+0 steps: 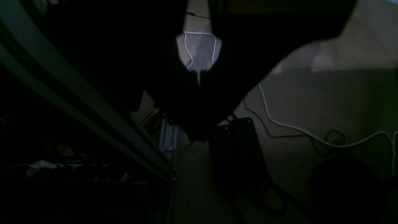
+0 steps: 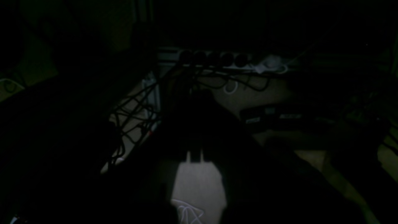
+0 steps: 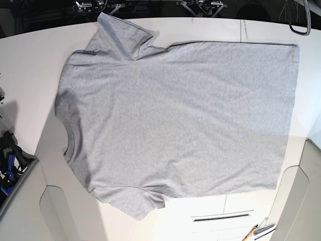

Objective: Fold the T-shirt properly

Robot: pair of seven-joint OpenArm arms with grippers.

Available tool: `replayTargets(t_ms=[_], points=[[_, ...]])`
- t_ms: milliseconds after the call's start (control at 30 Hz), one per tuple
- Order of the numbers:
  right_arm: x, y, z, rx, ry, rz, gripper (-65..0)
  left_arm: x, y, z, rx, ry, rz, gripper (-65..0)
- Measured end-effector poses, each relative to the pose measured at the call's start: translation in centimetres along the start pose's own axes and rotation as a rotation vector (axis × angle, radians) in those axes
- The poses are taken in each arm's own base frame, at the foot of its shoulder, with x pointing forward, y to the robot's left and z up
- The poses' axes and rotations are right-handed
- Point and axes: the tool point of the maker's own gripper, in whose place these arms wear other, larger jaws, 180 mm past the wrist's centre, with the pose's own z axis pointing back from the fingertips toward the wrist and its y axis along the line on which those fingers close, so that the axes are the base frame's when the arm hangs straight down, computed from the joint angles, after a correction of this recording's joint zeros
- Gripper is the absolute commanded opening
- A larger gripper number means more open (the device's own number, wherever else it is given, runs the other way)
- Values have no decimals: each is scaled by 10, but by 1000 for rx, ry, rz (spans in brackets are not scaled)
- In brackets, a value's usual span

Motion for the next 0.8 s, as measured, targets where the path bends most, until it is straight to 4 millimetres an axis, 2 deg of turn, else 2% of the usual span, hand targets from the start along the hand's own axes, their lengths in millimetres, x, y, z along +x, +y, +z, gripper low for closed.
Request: replayTargets(t_ms=[367, 567, 667, 800], points=[[0, -2, 0, 0, 1, 1, -650, 0, 0, 0, 0, 0, 0, -650], [-3, -14, 1, -18, 4, 5, -650, -3, 2, 1, 3, 3, -1, -650], [-9, -20, 3, -24, 1, 9, -650, -5, 13, 2, 15, -18, -6, -650], [-28, -27, 9, -28, 8, 16, -650, -23, 38, 9, 50, -20, -16, -650]])
